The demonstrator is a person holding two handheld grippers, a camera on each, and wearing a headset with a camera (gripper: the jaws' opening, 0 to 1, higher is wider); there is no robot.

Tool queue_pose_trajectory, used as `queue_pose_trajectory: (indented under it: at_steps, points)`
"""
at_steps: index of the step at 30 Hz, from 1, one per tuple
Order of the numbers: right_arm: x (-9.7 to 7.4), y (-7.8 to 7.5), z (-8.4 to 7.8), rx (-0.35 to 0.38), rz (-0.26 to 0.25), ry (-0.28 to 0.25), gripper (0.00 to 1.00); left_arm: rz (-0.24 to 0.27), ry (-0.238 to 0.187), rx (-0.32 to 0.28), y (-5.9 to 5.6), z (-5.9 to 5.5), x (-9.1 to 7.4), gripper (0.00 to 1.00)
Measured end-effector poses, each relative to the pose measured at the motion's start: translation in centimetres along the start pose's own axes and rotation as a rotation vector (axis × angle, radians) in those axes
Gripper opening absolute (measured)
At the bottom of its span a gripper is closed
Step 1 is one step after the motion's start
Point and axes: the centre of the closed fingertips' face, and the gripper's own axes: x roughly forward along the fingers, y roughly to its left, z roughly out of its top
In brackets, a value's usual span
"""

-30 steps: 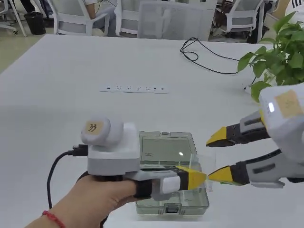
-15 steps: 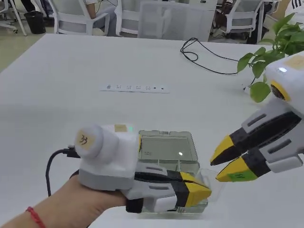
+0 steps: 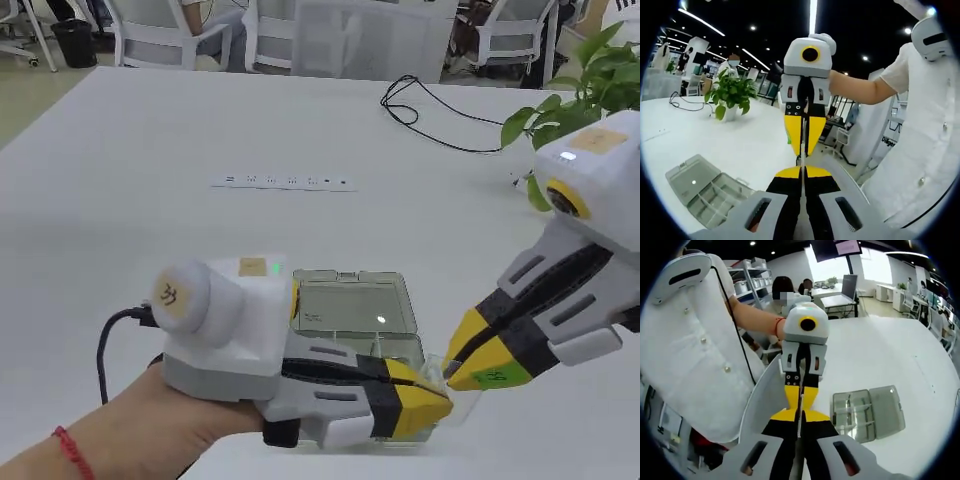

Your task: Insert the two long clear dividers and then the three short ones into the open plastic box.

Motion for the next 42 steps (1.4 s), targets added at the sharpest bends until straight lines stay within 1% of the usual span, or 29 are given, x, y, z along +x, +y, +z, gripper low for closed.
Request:
queue_pose_trajectory:
  at_steps: [5, 12, 21, 30, 32, 35, 42]
  points:
    - [0.2, 0.2, 0.0, -0.003, 0.009, -0.004, 0.03, 0.002, 0.002, 0.012, 0.1, -0.1, 0.0, 0.00]
    - [0.2, -0.1, 0.1, -0.001, 0.001, -0.018, 0.03, 0.014, -0.002, 0.024, 0.4, 0.0, -0.1, 0.00]
    - [0.4, -0.3, 0.2, -0.002, -0.003, -0.023, 0.03, 0.023, 0.001, 0.026, 0.6, -0.1, -0.2, 0.00]
    - [0.3, -0.4, 0.3, -0.005, -0.004, -0.028, 0.03, 0.028, -0.013, 0.028, 0.6, 0.2, -0.3, 0.00]
    - [0.2, -0.5, 0.3, -0.005, -0.007, -0.026, 0.03, 0.031, -0.010, 0.031, 0.6, 0.1, -0.4, 0.00]
    - [0.1, -0.6, 0.3, -0.005, -0.011, -0.028, 0.03, 0.039, -0.008, 0.030, 0.8, 0.0, -0.6, 0.02]
    - [-0.5, -1.0, 0.3, -0.006, -0.030, -0.034, 0.03, 0.081, -0.013, 0.030, 1.7, -0.1, -1.5, 0.09]
